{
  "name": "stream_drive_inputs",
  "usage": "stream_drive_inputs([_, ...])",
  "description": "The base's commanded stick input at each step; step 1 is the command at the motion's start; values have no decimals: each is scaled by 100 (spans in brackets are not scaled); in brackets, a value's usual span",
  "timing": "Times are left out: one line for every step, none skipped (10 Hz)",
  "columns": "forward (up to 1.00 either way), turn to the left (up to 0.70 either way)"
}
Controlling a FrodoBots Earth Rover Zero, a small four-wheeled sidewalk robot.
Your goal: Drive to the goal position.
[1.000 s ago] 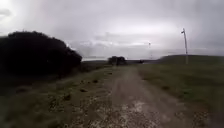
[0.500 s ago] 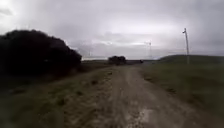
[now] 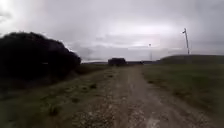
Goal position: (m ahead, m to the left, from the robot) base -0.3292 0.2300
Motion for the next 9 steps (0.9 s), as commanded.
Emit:
stream_drive_inputs([50,-22])
stream_drive_inputs([50,-33])
stream_drive_inputs([50,-43])
stream_drive_inputs([50,-45])
stream_drive_inputs([50,-34])
stream_drive_inputs([50,-22])
stream_drive_inputs([50,-10])
stream_drive_inputs([50,0])
stream_drive_inputs([50,0])
